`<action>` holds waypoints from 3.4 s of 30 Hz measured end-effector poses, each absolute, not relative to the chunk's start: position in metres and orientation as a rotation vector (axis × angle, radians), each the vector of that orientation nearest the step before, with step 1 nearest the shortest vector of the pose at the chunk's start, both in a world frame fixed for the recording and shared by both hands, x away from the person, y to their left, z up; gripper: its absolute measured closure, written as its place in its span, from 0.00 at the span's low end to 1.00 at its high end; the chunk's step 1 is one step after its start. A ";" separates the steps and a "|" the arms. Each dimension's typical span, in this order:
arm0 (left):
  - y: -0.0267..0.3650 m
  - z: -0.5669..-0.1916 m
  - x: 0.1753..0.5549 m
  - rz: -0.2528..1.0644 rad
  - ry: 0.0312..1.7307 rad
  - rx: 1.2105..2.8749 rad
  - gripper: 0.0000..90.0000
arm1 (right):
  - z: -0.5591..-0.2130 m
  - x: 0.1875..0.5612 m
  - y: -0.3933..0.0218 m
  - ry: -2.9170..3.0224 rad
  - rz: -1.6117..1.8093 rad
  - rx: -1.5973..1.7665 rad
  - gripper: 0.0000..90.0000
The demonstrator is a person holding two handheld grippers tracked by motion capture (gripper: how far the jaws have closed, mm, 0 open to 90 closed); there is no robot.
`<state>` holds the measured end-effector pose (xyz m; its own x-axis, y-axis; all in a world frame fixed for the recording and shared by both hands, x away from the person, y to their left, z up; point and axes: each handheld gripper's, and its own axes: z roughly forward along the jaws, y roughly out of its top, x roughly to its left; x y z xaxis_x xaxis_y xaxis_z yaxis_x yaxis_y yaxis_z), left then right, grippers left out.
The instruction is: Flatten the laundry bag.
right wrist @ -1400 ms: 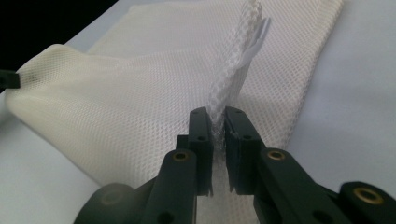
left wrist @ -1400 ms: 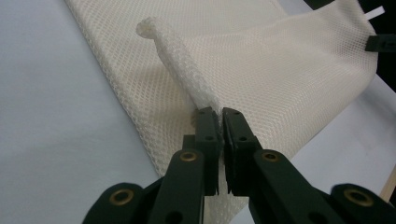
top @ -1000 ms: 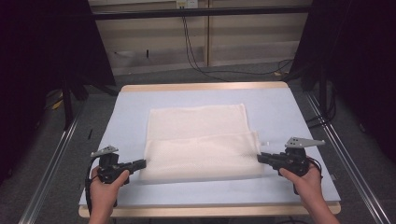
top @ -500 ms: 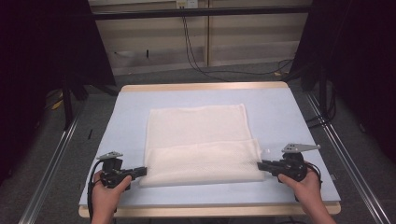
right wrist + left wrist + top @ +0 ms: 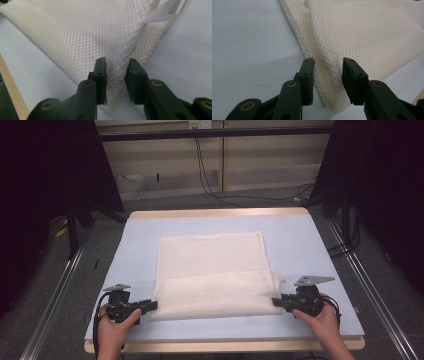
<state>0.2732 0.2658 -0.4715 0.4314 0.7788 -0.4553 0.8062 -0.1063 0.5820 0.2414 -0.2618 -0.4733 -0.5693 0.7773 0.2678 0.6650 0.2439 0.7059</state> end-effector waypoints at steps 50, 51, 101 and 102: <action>0.248 -0.473 0.316 -0.018 1.271 1.820 0.92 | -0.470 0.257 -0.275 2.294 1.292 1.268 0.91; 0.248 -0.473 0.316 -0.019 1.274 1.816 0.92 | -0.470 0.256 -0.275 2.301 1.286 1.264 0.91; 0.260 -0.456 0.298 -0.139 1.192 1.802 0.95 | -0.457 0.273 -0.270 2.151 1.345 1.469 0.50; 0.260 -0.456 0.298 -0.136 1.195 1.799 0.95 | -0.456 0.276 -0.271 2.143 1.347 1.488 0.48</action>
<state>0.2977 0.2599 -0.4563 0.5182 0.6638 -0.5393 0.7681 -0.0838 0.6348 0.2759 -0.2708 -0.4564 -0.4705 0.8257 0.3113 0.6383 0.0749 0.7661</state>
